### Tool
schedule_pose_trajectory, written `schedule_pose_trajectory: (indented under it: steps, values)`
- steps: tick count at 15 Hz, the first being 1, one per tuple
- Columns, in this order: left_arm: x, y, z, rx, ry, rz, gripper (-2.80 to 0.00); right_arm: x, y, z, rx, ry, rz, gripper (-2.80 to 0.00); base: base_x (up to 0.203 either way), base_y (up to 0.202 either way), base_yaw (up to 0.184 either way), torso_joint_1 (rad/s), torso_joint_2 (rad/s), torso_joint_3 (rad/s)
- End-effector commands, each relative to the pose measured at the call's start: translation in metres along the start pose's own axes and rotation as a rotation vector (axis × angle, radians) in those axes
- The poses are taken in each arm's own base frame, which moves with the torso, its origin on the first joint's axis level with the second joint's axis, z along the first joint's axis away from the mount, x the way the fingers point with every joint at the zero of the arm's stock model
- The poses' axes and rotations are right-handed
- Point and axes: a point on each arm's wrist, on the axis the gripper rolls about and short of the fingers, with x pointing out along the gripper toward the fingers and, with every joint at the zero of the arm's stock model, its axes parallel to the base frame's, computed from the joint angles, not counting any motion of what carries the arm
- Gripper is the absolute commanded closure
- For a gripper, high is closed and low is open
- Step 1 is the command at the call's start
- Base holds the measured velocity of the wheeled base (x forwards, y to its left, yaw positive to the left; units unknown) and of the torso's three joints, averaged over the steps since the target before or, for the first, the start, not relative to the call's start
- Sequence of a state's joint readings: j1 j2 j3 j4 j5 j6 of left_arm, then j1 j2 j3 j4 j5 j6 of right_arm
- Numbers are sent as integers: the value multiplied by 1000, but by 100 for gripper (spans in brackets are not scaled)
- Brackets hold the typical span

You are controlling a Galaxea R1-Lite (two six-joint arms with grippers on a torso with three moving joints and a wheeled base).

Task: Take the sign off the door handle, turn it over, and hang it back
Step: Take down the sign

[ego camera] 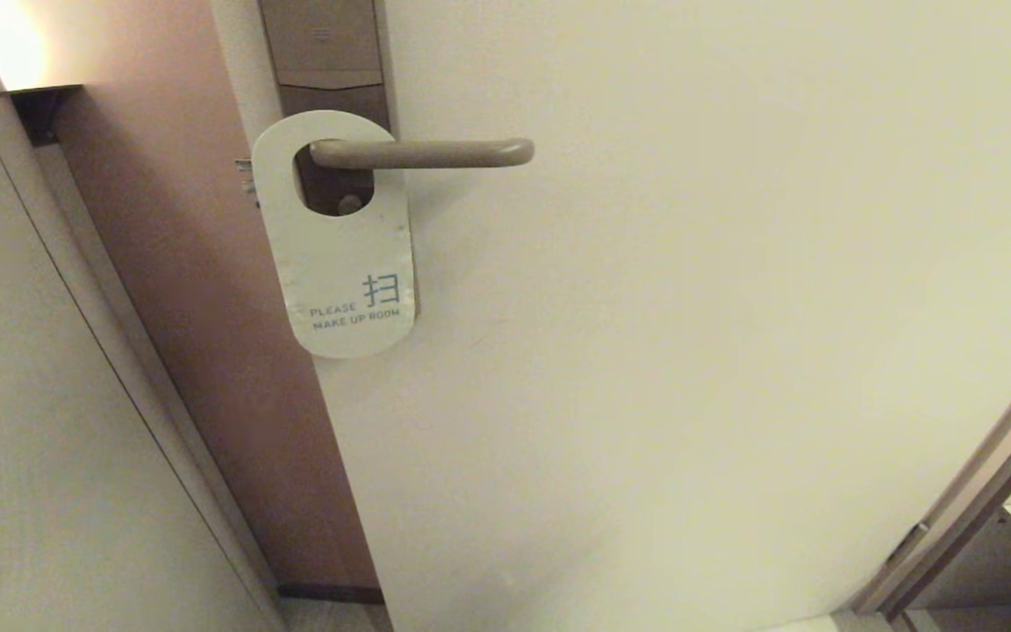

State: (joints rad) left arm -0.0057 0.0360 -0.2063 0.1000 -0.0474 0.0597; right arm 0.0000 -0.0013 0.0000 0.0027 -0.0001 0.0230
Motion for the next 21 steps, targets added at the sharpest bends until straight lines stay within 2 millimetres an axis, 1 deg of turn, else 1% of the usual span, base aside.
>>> schedule_pose_trajectory:
  steps: [1,3,4,6,8,9,12,16,19,21]
  values:
    - [9,2,27,-27,42,-3,0,0,0,0,0,2,0,0,0,0,0,0,0,0]
    - [26,6,64,-79,81,-6,0,0,0,0,0,2,0,0,0,0,0,0,0,0]
    - [38,7,83,-98,100,-8,0,0,0,0,0,2,0,0,0,0,0,0,0,0]
    - [64,9,113,-120,134,-22,0,0,0,0,0,2,0,0,0,0,0,0,0,0]
    - [86,9,133,-138,153,-90,0,0,0,0,0,2,0,0,0,0,0,0,0,0]
    - [94,8,139,-150,161,-173,0,0,0,0,0,2,0,0,0,0,0,0,0,0]
    - [112,4,142,-212,215,-358,0,0,0,0,0,2,0,0,0,0,0,0,0,0]
    - [130,-1,135,-298,259,-597,0,0,0,0,0,2,0,0,0,0,0,0,0,0]
    - [141,-4,116,-299,247,-707,0,0,0,0,0,2,0,0,0,0,0,0,0,0]
    - [148,-5,100,-293,230,-727,0,0,0,0,0,2,0,0,0,0,0,0,0,0]
